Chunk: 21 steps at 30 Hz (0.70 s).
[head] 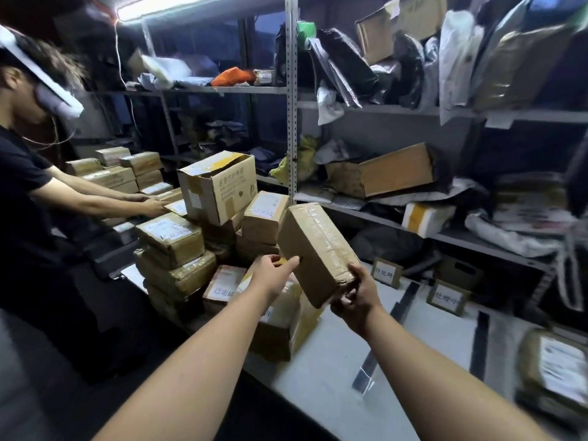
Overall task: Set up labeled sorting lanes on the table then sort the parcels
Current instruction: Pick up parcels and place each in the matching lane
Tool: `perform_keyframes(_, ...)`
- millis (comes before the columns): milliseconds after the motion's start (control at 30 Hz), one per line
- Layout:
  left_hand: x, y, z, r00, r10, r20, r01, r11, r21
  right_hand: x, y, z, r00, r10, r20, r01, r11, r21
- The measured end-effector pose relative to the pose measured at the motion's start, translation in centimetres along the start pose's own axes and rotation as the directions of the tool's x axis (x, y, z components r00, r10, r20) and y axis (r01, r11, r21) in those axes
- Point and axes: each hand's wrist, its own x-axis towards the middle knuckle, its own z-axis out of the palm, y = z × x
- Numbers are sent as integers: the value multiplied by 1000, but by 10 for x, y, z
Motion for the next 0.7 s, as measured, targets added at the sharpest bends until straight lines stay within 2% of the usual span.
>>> perform_keyframes(67, -7, 9, 23, 997, -1, 80, 9, 995, -101, -9, -13, -13, 999, 0, 48, -4, 996, 84)
perform_keyframes(167, -23, 29, 63, 978, 79, 194, -34, 974, -225, -22, -37, -37, 998, -23, 56, 17, 993, 113)
perform_keyframes(233, -35, 40, 94, 967, 91, 240, -11, 949, -314, -29, -56, -60, 996, -49, 79, 41, 994, 103)
perform_keyframes(467, -70, 70, 192, 909, 9, 417, 228, 827, -514, -62, -125, -138, 975, 2, 223, 22, 994, -104)
perform_keyframes(567, -83, 82, 229, 901, 16, 434, 254, 791, -557, -75, -152, -168, 979, 44, 197, -7, 982, -188)
perform_keyframes(633, -91, 89, 254, 898, -24, 440, 297, 770, -565, -77, -169, -190, 988, 41, 151, -4, 972, -235)
perform_keyframes(700, -101, 99, 282, 863, -101, 496, 387, 762, -518, -78, -186, -215, 995, 13, 95, 16, 954, -298)
